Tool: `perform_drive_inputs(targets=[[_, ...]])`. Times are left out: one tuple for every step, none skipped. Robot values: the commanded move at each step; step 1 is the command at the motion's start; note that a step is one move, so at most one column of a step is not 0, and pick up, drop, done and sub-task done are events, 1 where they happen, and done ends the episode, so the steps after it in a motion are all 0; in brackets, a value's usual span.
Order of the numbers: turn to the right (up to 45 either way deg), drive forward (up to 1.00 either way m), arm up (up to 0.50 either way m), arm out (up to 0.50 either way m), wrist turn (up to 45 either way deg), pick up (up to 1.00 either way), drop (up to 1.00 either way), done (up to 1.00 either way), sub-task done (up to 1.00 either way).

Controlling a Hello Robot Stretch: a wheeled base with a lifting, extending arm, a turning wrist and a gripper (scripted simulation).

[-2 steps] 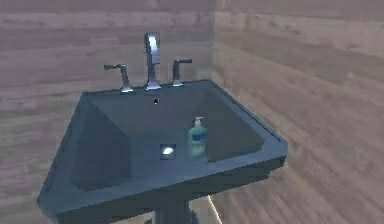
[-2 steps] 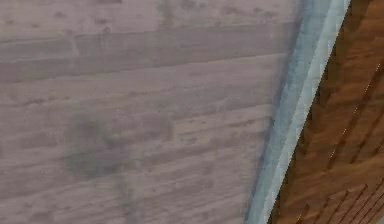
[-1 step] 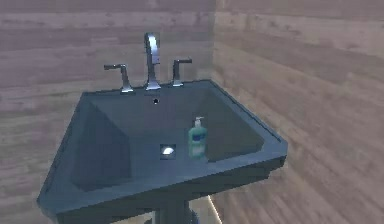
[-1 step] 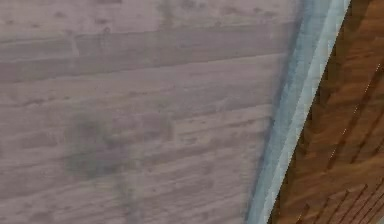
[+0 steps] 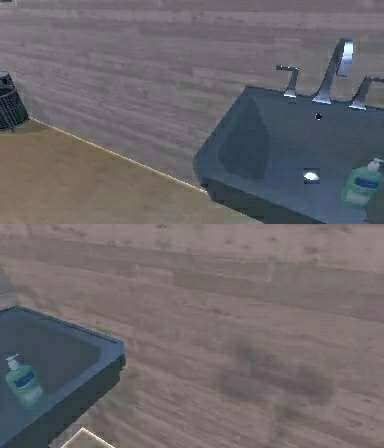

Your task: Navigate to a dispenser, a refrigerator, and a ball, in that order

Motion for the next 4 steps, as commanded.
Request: perform_drive_inputs(targets=[[-45.0, 0.00, 0.00, 0.00, 0.0, 0.00, 0.00, 0.00, 0.00], [-18.0, 0.00, 0.00, 0.00, 0.0, 0.00, 0.00, 0.00, 0.00], [0.0, 1.00, 0.00, 0.00, 0.0, 0.00, 0.00, 0.00, 0.00], [0.0, 1.00, 0.00, 0.00, 0.0, 0.00, 0.00, 0.00, 0.00]])
